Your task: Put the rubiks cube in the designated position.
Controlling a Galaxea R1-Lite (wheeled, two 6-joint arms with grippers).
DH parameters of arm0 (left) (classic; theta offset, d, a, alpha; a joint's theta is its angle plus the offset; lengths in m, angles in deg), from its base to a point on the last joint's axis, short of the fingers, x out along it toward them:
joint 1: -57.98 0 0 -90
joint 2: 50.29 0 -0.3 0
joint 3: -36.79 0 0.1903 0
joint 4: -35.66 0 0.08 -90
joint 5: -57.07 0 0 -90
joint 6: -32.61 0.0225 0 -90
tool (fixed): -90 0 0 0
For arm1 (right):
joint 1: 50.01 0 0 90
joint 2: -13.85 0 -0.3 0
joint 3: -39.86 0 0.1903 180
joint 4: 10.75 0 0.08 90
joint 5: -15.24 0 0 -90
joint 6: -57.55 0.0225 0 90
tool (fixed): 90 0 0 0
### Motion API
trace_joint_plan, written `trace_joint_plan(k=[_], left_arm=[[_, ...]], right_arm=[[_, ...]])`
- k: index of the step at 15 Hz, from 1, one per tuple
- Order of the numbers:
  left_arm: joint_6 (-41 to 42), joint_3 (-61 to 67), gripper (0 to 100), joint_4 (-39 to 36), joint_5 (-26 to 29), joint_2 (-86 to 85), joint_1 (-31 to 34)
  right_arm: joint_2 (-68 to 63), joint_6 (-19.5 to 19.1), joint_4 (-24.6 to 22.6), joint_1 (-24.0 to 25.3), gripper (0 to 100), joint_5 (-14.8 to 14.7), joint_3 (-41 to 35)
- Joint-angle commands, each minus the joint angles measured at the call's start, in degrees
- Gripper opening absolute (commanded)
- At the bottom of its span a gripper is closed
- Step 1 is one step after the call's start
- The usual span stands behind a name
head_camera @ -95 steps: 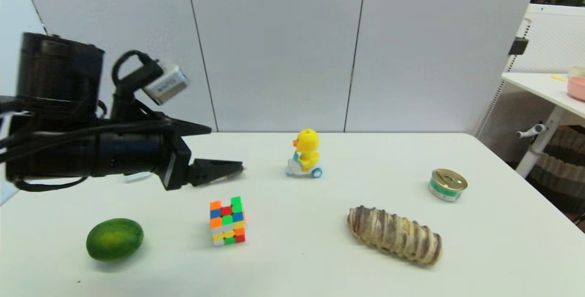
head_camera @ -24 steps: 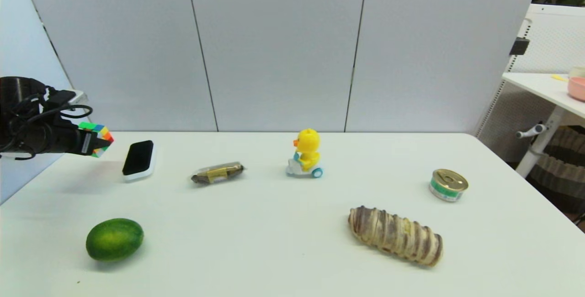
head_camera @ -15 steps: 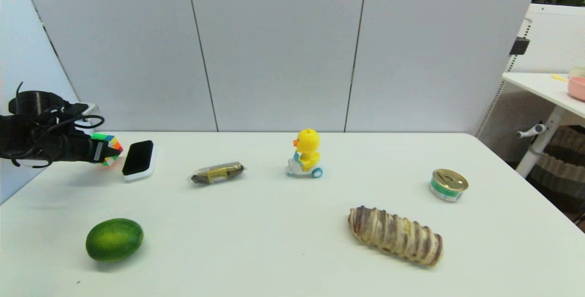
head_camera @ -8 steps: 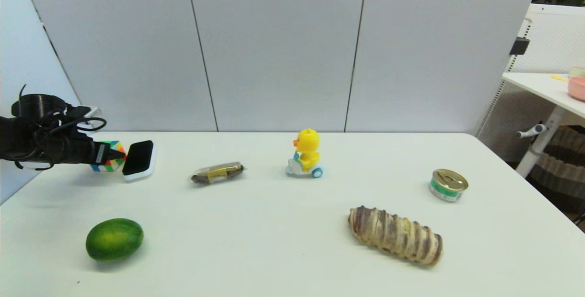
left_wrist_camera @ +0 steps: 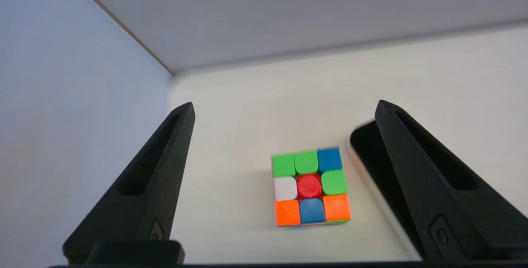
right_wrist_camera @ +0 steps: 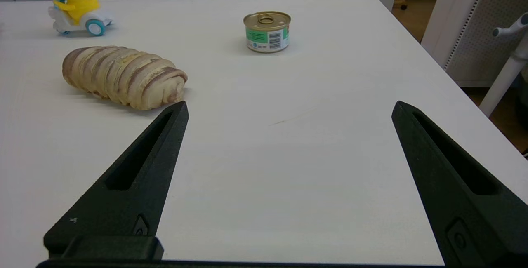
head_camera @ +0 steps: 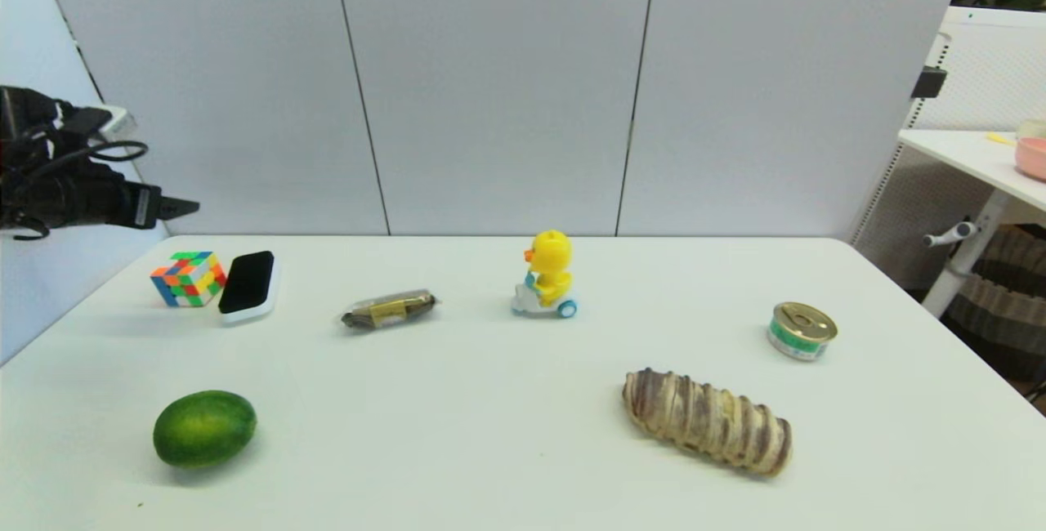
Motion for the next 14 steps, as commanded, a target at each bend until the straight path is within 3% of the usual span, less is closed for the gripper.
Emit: trace_joint_plan(k=[1,5,8,9,14], left_arm=[[-1.3,4.3,100,0.6,0.1,-21.7,-0.3],[-5.5,17.4,100,2.4,-0.9,-39.4,-4.0],[-8.0,30.2,100,2.4,-10.7,-52.3,-11.4],[-8.1,35.3,100,2.1,-11.7,-56.7,-12.7],[-9.0,58.2,100,2.4,-11.5,-79.7,-13.5]], right_arm=[[-0.1,0.0,0.0,0.0,100,0.0,0.0],[-0.1,0.0,0.0,0.0,100,0.0,0.0],[-0.1,0.0,0.0,0.0,100,0.0,0.0],[-0.1,0.0,0.0,0.0,100,0.0,0.0],[-0.1,0.0,0.0,0.0,100,0.0,0.0]])
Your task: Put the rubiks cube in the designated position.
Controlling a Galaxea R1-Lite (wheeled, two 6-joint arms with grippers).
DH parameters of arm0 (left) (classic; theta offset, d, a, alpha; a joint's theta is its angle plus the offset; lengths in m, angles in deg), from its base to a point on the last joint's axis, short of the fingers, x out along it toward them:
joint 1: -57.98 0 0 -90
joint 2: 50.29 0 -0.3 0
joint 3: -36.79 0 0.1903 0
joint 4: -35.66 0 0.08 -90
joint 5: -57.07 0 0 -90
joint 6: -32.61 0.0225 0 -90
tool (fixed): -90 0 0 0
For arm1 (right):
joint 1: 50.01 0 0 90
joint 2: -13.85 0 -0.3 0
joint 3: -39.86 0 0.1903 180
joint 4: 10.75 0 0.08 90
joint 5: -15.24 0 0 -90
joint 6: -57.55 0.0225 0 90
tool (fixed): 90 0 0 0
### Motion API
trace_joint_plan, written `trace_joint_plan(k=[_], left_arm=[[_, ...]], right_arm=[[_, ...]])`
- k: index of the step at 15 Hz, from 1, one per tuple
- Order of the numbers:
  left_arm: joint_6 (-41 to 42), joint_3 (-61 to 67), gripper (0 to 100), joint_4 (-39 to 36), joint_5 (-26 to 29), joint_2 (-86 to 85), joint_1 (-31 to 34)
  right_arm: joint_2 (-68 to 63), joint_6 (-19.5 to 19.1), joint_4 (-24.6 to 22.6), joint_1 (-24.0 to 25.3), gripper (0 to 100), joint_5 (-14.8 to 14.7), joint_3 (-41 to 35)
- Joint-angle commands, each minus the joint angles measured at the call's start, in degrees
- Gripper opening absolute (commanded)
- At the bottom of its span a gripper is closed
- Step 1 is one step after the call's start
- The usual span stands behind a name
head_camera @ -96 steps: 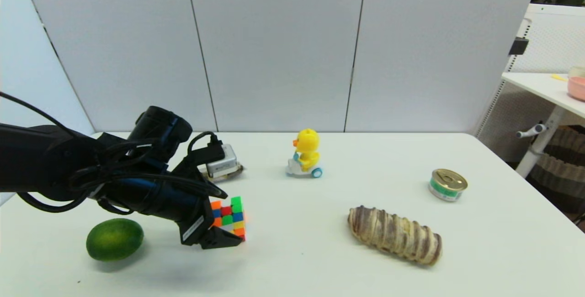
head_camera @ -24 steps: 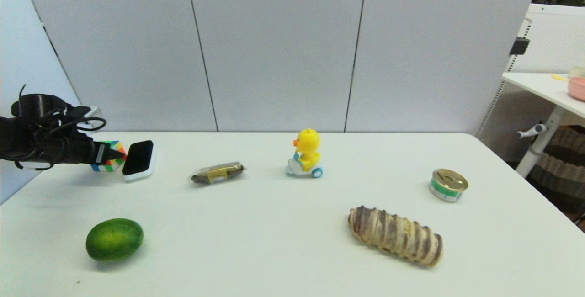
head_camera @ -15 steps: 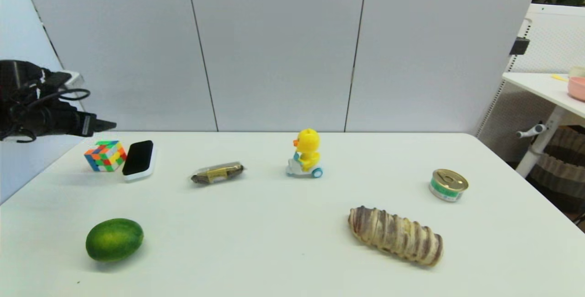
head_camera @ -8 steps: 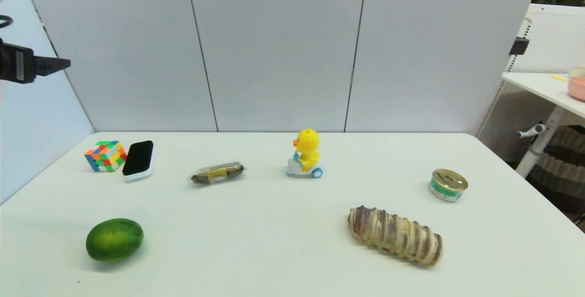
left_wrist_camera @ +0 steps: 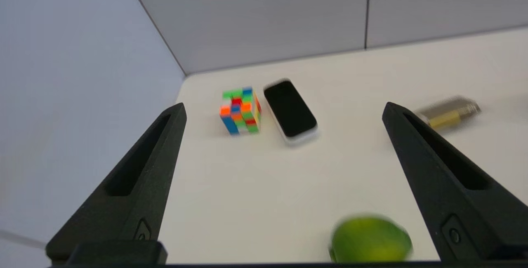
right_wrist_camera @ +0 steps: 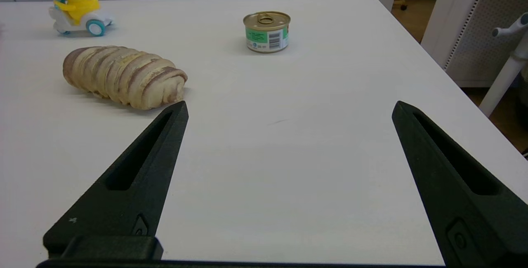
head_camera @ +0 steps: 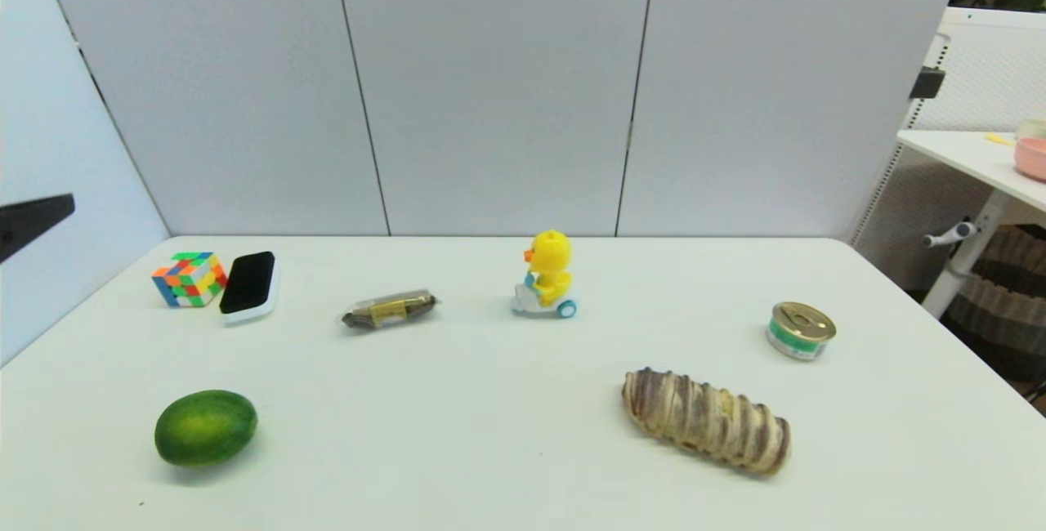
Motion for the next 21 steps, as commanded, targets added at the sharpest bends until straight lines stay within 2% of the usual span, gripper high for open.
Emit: trace_joint_plan(k=[1,3,5,10,13,17,21], left_arm=[[-1.4,23.2,100,0.3,-0.6,-26.7,-1.8],[-1.4,28.3,100,-0.1,-0.7,-31.9,-1.9],[-1.1,30.4,100,-0.2,-1.1,-32.8,-7.5],[-1.2,39.2,100,-1.2,-5.1,-38.8,-12.6],[-1.6,47.8,100,-12.2,-5.2,-39.3,-12.4],[-3.2,48.0,100,-5.9,-4.5,-45.1,-10.7],[-7.1,48.1,100,-2.9,-3.9,-51.1,-10.5]], right_arm=[[-0.1,0.0,0.0,0.0,100,0.0,0.0],[-0.1,0.0,0.0,0.0,100,0.0,0.0],[-0.1,0.0,0.0,0.0,100,0.0,0.0],[-0.1,0.0,0.0,0.0,100,0.0,0.0],[-0.1,0.0,0.0,0.0,100,0.0,0.0],[-0.1,0.0,0.0,0.0,100,0.0,0.0],[-0.1,0.0,0.0,0.0,100,0.0,0.0]])
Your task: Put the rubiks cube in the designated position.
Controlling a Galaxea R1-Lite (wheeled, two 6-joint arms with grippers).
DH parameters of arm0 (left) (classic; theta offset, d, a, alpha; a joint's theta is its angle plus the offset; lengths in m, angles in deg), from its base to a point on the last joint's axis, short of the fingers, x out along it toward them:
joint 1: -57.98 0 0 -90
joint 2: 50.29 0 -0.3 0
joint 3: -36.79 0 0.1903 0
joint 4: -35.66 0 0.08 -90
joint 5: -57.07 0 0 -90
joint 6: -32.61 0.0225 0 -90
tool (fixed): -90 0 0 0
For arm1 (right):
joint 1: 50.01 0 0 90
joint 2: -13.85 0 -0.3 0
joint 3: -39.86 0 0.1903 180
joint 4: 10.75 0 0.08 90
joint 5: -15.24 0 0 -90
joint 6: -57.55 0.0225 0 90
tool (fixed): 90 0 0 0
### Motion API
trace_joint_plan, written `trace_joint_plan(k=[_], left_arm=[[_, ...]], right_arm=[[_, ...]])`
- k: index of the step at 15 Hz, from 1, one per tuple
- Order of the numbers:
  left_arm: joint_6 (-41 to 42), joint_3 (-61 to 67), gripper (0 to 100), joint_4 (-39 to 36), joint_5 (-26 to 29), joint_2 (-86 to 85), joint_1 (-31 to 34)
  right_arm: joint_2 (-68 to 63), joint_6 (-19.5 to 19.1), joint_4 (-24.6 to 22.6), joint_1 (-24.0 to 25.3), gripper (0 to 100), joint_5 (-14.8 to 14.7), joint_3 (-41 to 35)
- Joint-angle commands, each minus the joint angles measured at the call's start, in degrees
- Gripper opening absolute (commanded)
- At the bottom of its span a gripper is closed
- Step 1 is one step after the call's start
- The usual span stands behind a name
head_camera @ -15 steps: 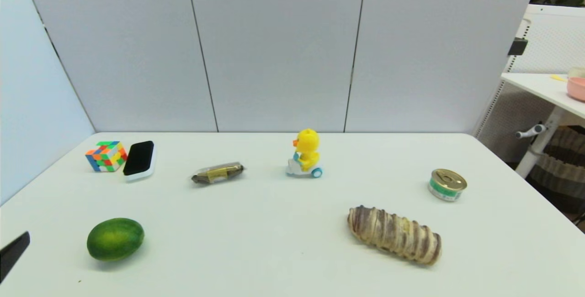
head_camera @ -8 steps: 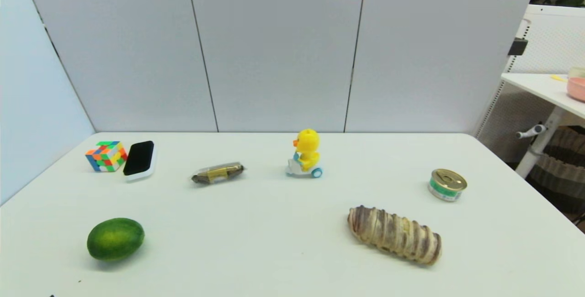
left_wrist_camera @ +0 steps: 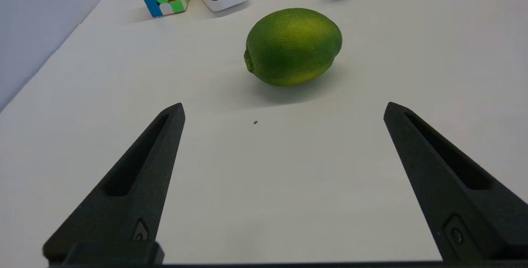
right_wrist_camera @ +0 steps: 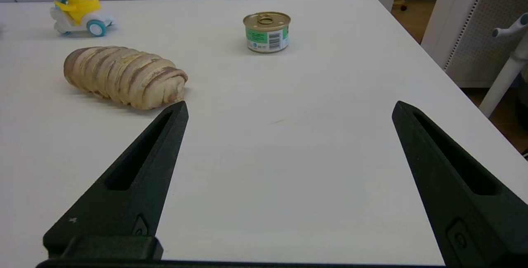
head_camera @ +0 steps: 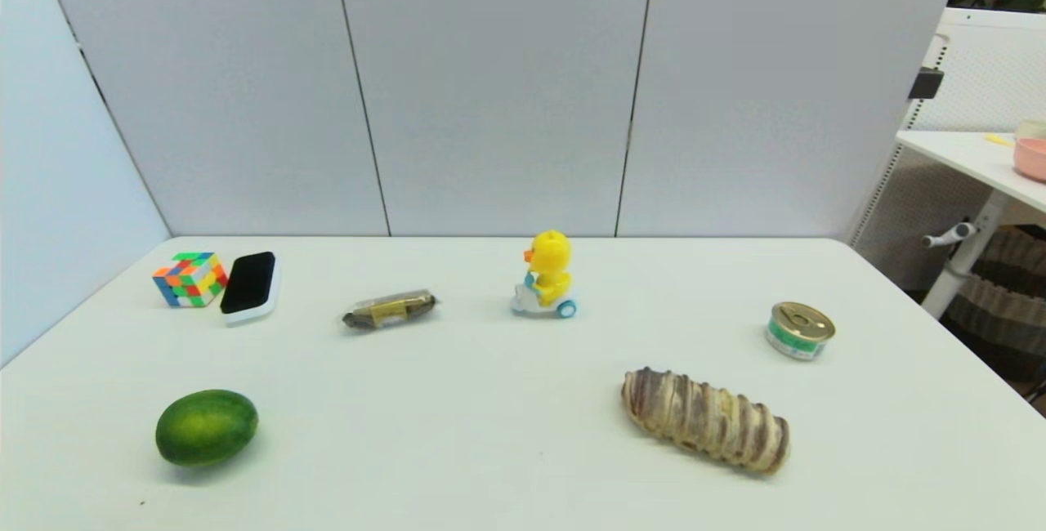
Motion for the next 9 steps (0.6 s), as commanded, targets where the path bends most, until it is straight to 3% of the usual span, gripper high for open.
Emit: trace_joint_plan(k=[1,3,9], left_arm=[[-3.2,0.2,100,1.9,-0.2,-6.6,0.3],[-6.7,0.2,100,1.9,-0.1,-8.3,0.4],[-7.3,0.2,100,1.9,-0.5,-8.3,0.4]], right_arm=[[-0.1,0.0,0.0,0.0,100,0.0,0.0],[-0.1,0.0,0.0,0.0,100,0.0,0.0],[-0.1,0.0,0.0,0.0,100,0.0,0.0]])
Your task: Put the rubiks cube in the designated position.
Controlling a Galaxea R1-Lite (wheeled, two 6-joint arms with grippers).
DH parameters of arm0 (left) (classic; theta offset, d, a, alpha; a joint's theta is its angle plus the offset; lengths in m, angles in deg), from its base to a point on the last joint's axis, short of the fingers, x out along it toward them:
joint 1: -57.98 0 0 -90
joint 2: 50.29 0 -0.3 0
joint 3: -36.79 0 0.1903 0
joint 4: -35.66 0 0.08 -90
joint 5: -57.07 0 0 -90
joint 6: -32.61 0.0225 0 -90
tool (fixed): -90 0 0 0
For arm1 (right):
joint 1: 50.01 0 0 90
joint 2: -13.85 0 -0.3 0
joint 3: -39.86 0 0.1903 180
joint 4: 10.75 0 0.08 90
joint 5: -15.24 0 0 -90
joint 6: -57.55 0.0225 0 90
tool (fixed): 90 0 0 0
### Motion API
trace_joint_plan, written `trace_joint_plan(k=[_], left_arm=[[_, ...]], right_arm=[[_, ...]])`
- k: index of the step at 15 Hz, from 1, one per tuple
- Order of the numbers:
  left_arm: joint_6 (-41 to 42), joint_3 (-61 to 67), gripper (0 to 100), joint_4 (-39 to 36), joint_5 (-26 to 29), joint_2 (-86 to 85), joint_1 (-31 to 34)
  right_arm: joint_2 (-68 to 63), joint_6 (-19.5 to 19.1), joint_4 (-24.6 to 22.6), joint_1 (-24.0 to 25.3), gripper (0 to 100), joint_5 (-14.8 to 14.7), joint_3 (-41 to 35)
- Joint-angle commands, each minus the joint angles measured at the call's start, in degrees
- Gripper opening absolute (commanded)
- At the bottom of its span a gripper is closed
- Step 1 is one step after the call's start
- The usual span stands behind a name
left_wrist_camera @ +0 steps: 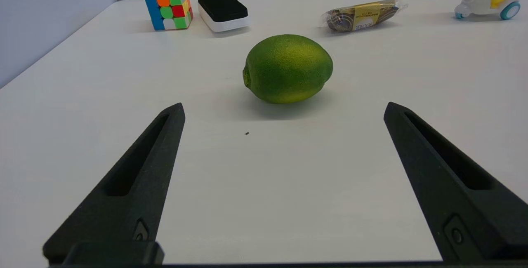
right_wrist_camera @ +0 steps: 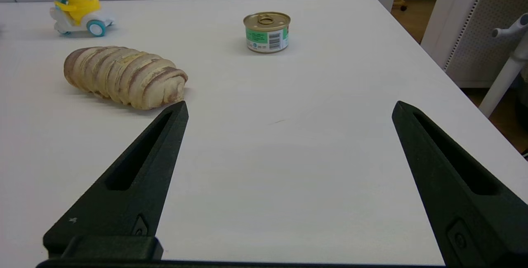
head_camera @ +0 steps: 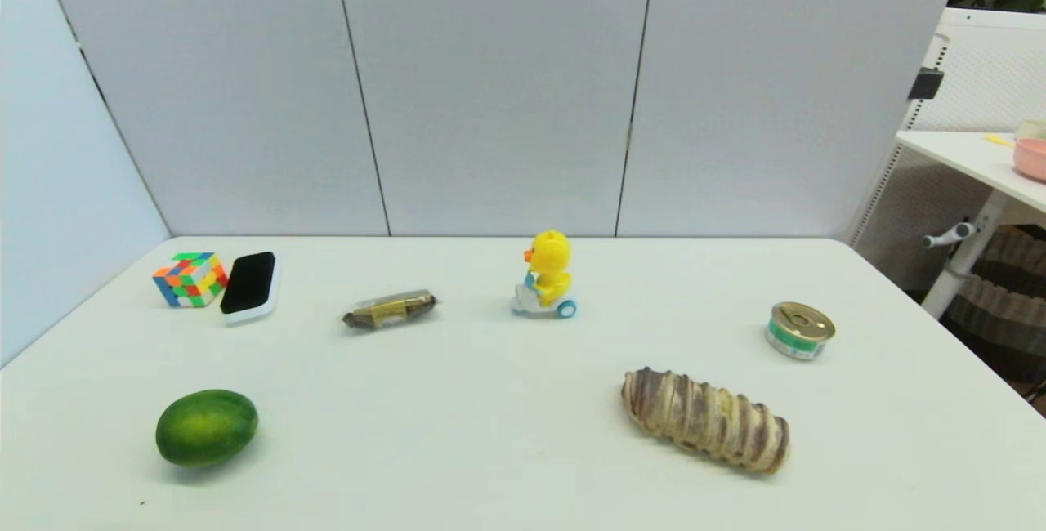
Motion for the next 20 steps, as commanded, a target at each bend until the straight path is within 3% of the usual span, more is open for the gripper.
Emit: trace_joint_plan(k=[1,20], left_arm=[[-0.4,0.0,100,0.0,-0.4,-0.1,0.0],[-0.4,0.0,100,0.0,-0.4,-0.1,0.0]], right_arm=[[-0.1,0.0,0.0,0.0,100,0.0,0.0],[-0.1,-0.1,0.2,0.0,100,0.0,0.0]])
